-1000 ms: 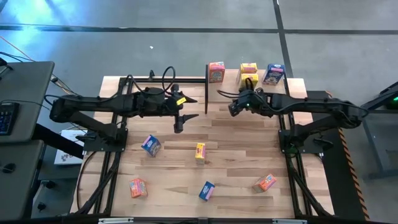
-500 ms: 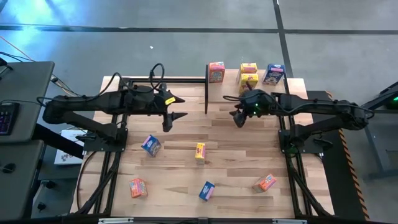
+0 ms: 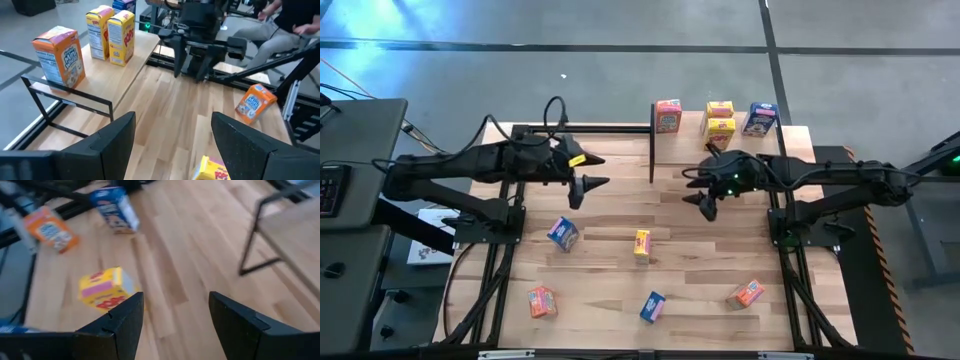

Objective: Stack cereal on shelf
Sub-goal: Put the left orange cereal box on the shelf aligned with the orange cereal box

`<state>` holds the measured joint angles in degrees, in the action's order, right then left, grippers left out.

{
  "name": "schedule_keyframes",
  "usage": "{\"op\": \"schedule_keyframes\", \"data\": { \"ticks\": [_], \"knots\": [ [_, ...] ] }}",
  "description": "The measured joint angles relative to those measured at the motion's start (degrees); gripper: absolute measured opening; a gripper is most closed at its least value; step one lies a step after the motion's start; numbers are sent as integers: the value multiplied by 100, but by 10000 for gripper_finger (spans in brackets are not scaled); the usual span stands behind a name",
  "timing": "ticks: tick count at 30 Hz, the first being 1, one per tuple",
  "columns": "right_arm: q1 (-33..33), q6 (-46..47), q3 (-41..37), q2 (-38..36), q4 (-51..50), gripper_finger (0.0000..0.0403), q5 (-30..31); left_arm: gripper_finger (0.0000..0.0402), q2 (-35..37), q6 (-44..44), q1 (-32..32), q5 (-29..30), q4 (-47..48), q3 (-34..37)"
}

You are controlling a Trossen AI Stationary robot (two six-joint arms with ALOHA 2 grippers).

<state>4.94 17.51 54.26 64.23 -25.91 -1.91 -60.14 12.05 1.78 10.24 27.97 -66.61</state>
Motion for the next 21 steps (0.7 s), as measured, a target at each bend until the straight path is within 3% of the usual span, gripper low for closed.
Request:
{"op": "schedule_keyframes", "data": {
  "ticks": [9,15,21],
  "knots": [
    [-154,-94,0,2,433,217,-849,252,387,291,0,-22,358,0],
    [-152,-106,0,0,778,217,-892,252,553,606,-10,-104,582,-20],
    [-152,-108,0,2,793,217,-894,252,482,732,-164,-111,1303,-472]
  ]
}}
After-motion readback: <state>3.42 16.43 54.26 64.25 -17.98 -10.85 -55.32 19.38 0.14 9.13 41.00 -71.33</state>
